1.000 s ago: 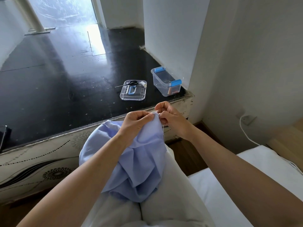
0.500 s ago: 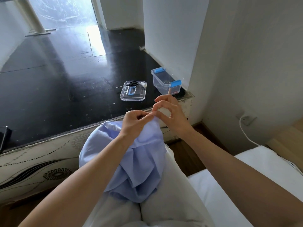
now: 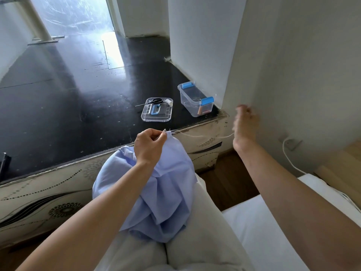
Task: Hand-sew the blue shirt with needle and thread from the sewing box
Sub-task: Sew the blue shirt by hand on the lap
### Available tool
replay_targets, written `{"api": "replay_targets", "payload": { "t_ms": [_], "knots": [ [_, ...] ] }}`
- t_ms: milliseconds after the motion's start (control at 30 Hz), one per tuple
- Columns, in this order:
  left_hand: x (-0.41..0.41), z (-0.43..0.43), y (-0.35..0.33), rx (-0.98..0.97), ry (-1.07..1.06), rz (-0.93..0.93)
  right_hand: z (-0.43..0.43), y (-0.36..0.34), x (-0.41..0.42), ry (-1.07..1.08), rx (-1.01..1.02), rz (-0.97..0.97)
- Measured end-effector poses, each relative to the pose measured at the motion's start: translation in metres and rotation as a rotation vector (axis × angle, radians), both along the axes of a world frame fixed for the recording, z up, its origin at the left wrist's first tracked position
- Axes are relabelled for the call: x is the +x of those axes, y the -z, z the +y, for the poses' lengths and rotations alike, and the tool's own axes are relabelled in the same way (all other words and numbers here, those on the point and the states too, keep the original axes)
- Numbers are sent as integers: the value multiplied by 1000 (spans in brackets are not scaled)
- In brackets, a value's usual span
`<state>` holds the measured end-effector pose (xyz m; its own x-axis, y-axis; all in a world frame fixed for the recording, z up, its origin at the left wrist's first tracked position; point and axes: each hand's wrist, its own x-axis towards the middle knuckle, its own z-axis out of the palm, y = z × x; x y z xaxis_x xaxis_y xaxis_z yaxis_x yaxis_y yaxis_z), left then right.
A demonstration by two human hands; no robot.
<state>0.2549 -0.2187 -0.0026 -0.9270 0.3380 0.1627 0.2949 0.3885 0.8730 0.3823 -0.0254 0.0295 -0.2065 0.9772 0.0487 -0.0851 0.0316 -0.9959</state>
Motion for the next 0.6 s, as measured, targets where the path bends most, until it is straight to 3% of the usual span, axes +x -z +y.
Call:
{"api": "replay_targets", "payload": {
  "t_ms": [100,200,433,600],
  "knots": [
    [2,3,-1,20,32,16,-28,-8,-2,-605,125,-274],
    [4,3,-1,36,67,28,-47,-1,-14,-884,303,-462],
    [5,1,1,21,137,90,-55,18,-30,-808,418,-494],
    [5,0,2,18,83,71,-41,14,-16,-647,315,-350]
  ]
}}
